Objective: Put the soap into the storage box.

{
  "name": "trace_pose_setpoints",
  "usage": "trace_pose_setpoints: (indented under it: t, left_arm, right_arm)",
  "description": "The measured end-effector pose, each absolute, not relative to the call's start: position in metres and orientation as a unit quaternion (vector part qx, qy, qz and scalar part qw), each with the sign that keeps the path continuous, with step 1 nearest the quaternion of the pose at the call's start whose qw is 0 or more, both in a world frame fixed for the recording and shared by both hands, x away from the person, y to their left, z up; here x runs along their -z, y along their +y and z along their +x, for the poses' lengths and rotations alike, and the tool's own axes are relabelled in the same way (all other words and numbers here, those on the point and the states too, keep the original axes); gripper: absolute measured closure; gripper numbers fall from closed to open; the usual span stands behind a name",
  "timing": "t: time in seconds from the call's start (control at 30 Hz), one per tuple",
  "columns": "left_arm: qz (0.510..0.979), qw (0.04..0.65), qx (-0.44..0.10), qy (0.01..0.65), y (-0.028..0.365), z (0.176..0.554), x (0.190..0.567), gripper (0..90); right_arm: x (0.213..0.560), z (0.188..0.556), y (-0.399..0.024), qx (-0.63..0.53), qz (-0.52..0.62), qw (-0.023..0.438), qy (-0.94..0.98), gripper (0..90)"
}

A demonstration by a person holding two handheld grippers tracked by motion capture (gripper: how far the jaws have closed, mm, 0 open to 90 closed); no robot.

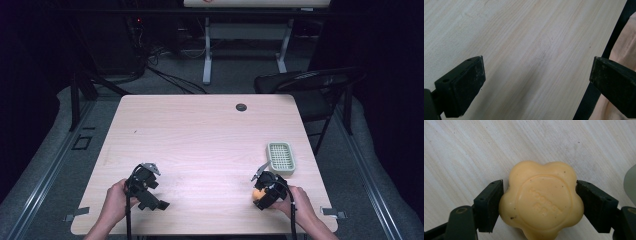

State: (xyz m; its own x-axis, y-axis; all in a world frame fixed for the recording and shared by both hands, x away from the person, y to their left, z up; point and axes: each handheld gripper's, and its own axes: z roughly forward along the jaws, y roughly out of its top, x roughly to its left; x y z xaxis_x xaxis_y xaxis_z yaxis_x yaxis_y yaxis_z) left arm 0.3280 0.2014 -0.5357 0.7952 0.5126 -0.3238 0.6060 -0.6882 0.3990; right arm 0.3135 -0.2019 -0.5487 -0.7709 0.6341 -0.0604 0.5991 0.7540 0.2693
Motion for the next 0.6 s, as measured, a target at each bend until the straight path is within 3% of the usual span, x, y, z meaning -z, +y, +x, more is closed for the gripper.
trace_pose_setpoints:
  t: [0.6]
  left_arm:
    - [0.914,0.250,0.092,0.305,0.202,0.328,0.535,0.6]
  right_arm:
    - [0.539,0.312,-0.204,-0.134,0.334,0.083,0.930,24.9]
